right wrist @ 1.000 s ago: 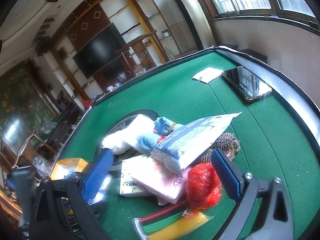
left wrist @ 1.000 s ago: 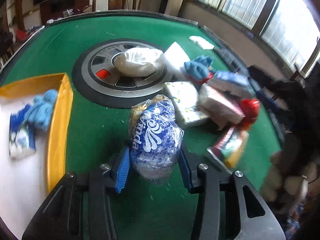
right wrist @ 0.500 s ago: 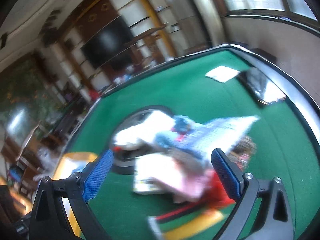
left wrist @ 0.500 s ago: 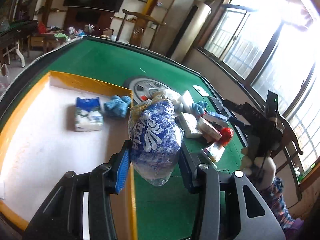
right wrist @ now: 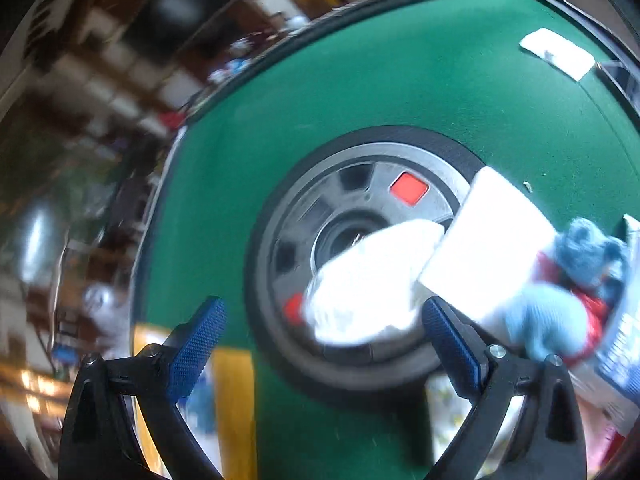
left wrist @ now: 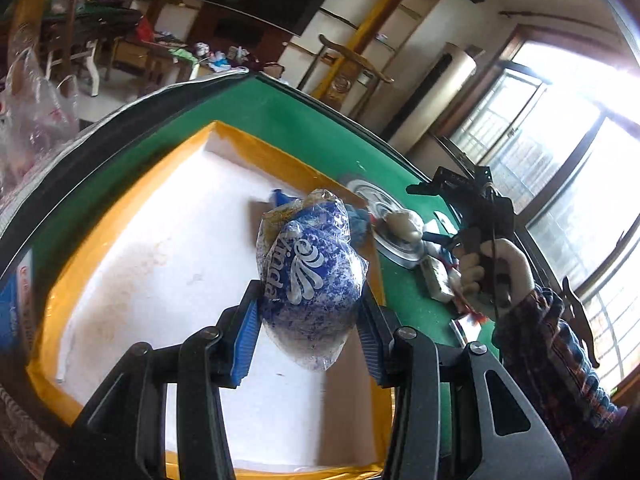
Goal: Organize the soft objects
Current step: 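Place the patterned bag in the tray with left tool while right tool grasps white bundle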
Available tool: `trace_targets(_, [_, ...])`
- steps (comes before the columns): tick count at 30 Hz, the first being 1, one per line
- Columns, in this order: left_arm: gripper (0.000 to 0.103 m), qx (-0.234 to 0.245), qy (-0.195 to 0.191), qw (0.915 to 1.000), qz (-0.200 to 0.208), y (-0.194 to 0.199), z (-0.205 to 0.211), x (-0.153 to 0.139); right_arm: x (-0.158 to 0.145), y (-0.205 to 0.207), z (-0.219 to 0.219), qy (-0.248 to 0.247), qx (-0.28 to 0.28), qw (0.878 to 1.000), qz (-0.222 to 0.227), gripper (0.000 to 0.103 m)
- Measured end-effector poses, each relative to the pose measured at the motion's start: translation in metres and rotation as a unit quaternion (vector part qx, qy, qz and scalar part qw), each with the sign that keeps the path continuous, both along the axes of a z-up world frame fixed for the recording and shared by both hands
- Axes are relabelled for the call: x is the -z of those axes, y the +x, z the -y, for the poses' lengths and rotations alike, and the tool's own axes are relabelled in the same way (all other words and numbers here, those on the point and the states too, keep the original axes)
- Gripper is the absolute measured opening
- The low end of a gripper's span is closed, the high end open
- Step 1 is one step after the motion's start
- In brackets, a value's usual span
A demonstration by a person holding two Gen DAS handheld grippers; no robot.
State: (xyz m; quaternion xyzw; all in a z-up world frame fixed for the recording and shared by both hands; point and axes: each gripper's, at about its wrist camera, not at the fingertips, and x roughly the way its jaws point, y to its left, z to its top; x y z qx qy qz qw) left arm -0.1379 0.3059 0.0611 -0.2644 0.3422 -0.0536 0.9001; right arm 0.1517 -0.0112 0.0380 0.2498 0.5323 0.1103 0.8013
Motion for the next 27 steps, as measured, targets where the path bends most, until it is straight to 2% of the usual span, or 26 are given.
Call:
trace_targets(3, [0.043,-0.007,-0.008,0.9999,-0.01,0.003,-0.006,0.008,0.016,0.014,-0.003,-0.013,0.033,0.999,-0.026,0.096])
trace_targets(4, [0.043,-0.007,-0.01,0.9999,-0.012,0.003,-0.007,0.01,0.016,0.013,-0.006,-0.023,0.038,0.999,-0.023,0.093])
trace_targets(5, [0.043,-0.008,-0.01,0.9998,-0.013,0.004,-0.007,0.012,0.013,0.01,-0.008,-0.037,0.041,0.998,-0.012,0.075])
trace_targets(6, [0.043,-0.008,-0.009,0.9998,-0.015,0.004,-0.007,0.013,0.011,0.008,-0.011,-0.048,0.037,0.998,-0.007,0.045])
trace_targets(7, [0.043,-0.008,-0.005,0.9998,-0.018,0.006,-0.007,0.013,0.013,0.006,-0.014,-0.042,0.022,0.999,-0.009,0.038])
trace_targets(10, [0.043,-0.004,0.0,0.9995,-0.03,0.013,-0.009,0.013,0.005,-0.003,-0.016,-0.038,0.003,0.999,0.006,0.034])
trace_targets(13, [0.043,0.003,0.015,0.9984,-0.054,0.026,-0.013,0.013,-0.018,-0.019,-0.017,-0.034,-0.028,0.998,0.039,0.034])
trace_targets(19, [0.043,-0.008,0.066,0.9937,-0.09,0.079,-0.02,0.014,-0.051,-0.053,-0.042,-0.007,-0.094,0.992,0.081,0.034])
trace_targets(20, [0.046,-0.016,0.07,0.9927,-0.098,0.093,-0.024,0.016,-0.053,-0.057,-0.047,-0.006,-0.105,0.991,0.084,0.034])
trace_targets(23, [0.06,-0.017,0.065,0.9914,-0.113,0.121,-0.032,0.025,-0.052,-0.067,-0.064,0.0,-0.134,0.987,0.085,0.034])
trace_targets(25, [0.062,-0.026,0.062,0.9903,-0.122,0.128,-0.038,0.031,-0.05,-0.072,-0.08,0.002,-0.157,0.984,0.082,0.034])
trace_targets(27, [0.062,-0.028,0.041,0.9912,-0.123,0.127,-0.045,0.032,-0.046,-0.079,-0.098,0.003,-0.181,0.98,0.08,0.034])
